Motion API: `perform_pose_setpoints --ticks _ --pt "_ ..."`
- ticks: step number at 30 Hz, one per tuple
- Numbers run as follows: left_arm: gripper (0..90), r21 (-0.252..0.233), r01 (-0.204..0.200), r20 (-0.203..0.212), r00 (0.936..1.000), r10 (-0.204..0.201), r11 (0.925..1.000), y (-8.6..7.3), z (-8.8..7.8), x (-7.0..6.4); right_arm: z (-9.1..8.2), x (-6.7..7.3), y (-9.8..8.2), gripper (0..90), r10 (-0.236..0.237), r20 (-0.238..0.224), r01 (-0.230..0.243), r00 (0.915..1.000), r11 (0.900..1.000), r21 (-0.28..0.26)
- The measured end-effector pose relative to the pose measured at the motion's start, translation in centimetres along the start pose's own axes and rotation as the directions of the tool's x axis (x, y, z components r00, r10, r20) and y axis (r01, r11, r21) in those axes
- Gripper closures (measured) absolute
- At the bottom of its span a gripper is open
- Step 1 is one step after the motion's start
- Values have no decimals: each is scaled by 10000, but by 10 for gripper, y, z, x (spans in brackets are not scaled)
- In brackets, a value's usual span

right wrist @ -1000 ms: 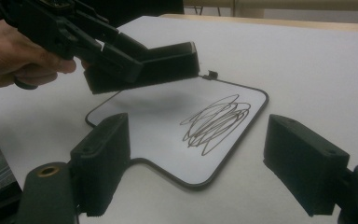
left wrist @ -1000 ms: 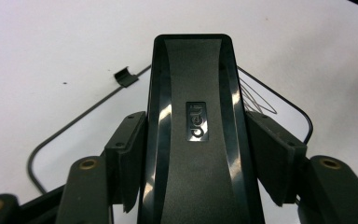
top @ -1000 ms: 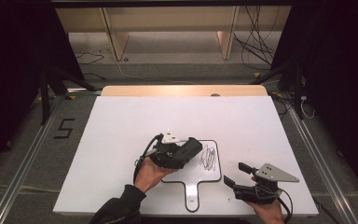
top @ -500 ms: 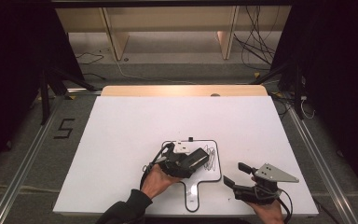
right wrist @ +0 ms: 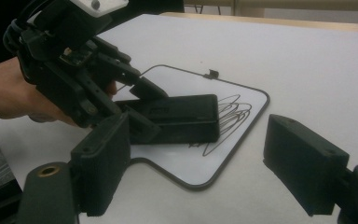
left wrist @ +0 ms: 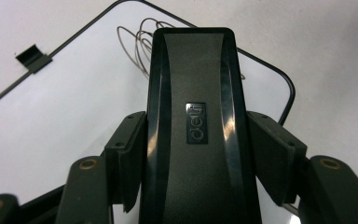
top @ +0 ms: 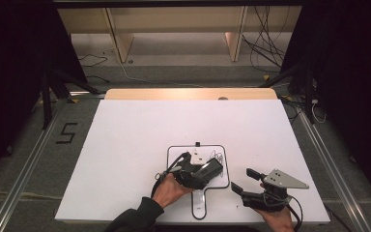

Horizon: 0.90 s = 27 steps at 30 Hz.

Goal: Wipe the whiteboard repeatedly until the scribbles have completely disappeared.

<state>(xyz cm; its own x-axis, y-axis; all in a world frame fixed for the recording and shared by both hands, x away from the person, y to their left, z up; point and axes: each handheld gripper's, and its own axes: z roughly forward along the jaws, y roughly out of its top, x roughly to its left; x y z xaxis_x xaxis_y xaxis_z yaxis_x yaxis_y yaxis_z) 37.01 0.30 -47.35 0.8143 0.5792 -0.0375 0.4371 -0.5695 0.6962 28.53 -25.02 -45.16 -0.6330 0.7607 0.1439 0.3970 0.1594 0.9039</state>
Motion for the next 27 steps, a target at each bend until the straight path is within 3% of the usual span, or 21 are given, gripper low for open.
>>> perform_pose_setpoints --ticks 6,12,22,25,27 --pt "405 113 -166 -200 9997 169 9998 8 6 3 0 -1 0 237 6 -23 -6 10000 10000 -19" --pt "405 75 106 -280 9996 -104 9999 8 7 12 -1 -1 0 238 -11 -15 11 10000 10000 -20" --pt "405 254 -497 36 9988 497 9984 7 4 -8 -1 -1 0 238 1 7 -1 10000 10000 -27" --pt "405 285 -452 106 9989 449 9986 8 6 -6 -1 0 0 238 -35 3 35 10000 10000 -17" --pt "405 294 -447 -76 9990 450 9986 10 7 -1 -1 0 0 238 -32 -5 32 10000 10000 -11"
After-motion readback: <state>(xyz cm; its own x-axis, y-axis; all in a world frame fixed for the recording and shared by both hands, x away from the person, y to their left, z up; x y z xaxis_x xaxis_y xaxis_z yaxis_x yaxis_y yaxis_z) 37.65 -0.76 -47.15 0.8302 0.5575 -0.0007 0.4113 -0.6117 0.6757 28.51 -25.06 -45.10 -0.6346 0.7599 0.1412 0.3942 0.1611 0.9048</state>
